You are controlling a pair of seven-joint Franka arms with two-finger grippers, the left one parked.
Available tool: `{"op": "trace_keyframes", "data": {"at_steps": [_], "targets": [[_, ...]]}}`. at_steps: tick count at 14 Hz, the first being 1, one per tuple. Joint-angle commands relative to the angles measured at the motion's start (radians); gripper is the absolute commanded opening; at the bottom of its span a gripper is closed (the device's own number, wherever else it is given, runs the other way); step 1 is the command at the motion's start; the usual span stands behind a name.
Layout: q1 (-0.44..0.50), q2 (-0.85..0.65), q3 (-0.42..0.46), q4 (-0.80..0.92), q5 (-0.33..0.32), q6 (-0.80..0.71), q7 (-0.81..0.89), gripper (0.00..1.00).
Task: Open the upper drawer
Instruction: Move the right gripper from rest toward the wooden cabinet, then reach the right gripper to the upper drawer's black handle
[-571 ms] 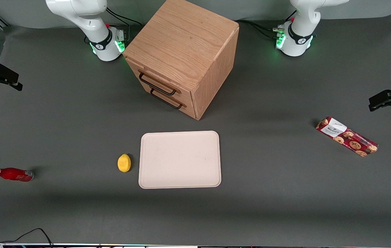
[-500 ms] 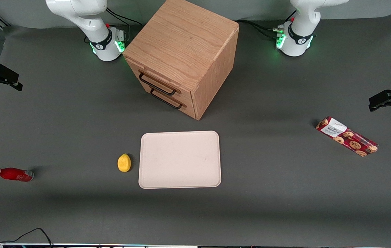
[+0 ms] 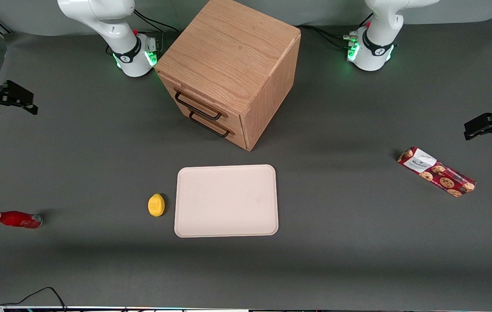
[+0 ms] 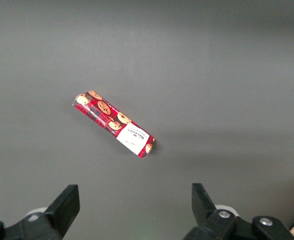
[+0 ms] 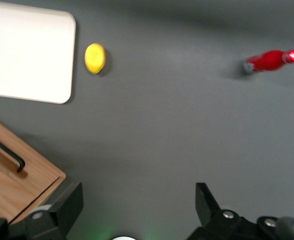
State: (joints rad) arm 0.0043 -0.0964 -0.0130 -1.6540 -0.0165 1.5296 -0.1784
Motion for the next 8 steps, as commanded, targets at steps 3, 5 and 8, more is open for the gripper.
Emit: {"op": "trace_keyframes", "data": {"at_steps": [3,5,8], "targets": [[-0.003,-0.006,0.109,-0.072,0.07,0.055,-0.027,1.0],[-0.003,-0.005,0.172,-0.082,0.073,0.06,-0.02,1.0],[-0.001,0.003,0.289,-0.128,0.073,0.112,0.002,1.0]]}}
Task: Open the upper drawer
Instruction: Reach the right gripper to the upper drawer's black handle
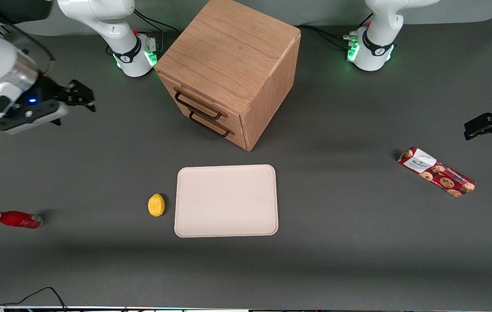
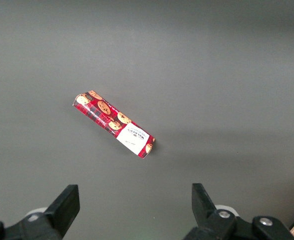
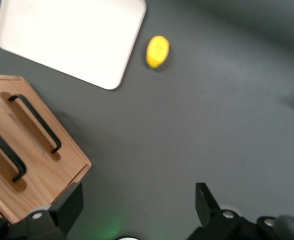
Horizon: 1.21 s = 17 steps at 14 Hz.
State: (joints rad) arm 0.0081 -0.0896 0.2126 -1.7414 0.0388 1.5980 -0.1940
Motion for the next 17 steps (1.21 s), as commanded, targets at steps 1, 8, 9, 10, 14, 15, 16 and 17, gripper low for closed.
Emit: {"op": "trace_keyframes", "data": {"at_steps": [1,8,9,10,14,15,16,17], "targets": [[-0.004,0.004,0.094,-0.052,0.018,0.063,0.06,1.0],[0.0,0.111,0.281,-0.053,0.02,0.129,0.076,1.0],[0.001,0.126,0.301,-0.055,0.029,0.14,0.079,1.0],[0.003,0.14,0.323,-0.055,0.039,0.146,0.08,1.0],[0.018,0.204,0.378,-0.058,0.039,0.192,0.136,1.0],[0.018,0.22,0.393,-0.061,0.038,0.201,0.148,1.0],[0.018,0.223,0.396,-0.078,0.036,0.218,0.15,1.0],[0.018,0.218,0.404,-0.102,0.036,0.235,0.15,1.0]]}}
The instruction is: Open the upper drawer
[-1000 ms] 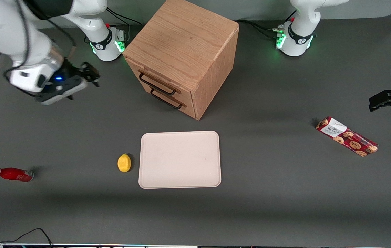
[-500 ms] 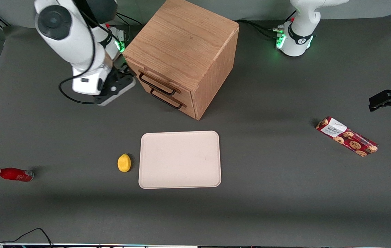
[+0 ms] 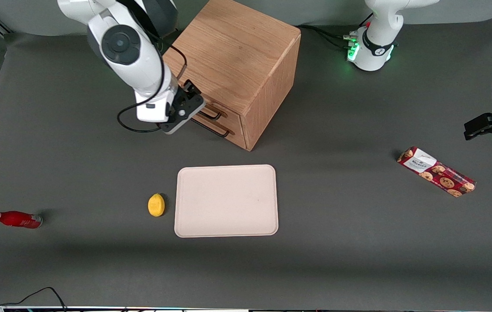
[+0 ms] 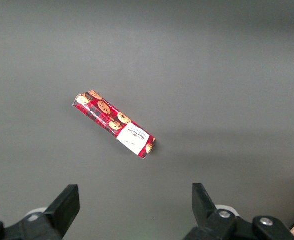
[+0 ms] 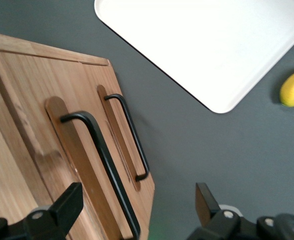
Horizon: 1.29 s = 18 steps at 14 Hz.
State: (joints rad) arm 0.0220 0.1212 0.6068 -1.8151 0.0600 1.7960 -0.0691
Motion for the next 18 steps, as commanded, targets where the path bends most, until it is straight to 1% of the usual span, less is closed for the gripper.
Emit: {"op": "trace_keyframes", "data": {"at_steps": [1,3,5,10,12,13,14,18], "targets": [[0.009,0.006,0.013,-0.048,0.011,0.054,0.025,1.0],[0.009,0.009,0.014,-0.079,0.003,0.095,0.025,1.0],[0.009,0.012,0.014,-0.096,0.0,0.105,0.017,1.0],[0.009,0.049,0.013,-0.112,-0.057,0.105,0.006,1.0],[0.009,0.054,0.013,-0.106,-0.058,0.091,0.003,1.0],[0.009,0.054,0.01,-0.102,-0.058,0.08,-0.024,1.0],[0.007,0.052,0.008,-0.098,-0.058,0.05,-0.037,1.0],[0.007,0.063,0.004,-0.098,-0.058,0.046,-0.046,1.0]]}}
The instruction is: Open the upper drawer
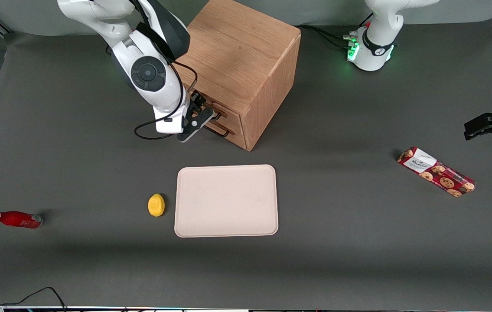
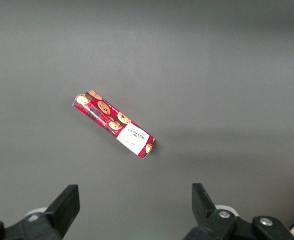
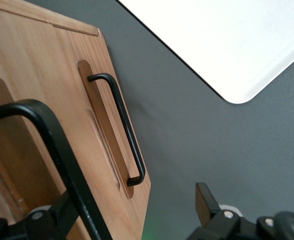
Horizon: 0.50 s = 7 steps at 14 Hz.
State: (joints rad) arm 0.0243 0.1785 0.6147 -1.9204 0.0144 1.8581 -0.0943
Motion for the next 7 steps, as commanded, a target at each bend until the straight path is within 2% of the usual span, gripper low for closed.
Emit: {"op": "trace_keyframes", "data": {"at_steps": [1,3,7], "targets": [[0.005,0.013,-0.006,0.008,-0.016,-0.013,-0.021,1.0],[0.005,0.045,-0.006,0.009,-0.051,0.006,-0.019,1.0],[-0.004,0.075,-0.013,0.03,-0.067,0.016,-0.021,1.0]]}}
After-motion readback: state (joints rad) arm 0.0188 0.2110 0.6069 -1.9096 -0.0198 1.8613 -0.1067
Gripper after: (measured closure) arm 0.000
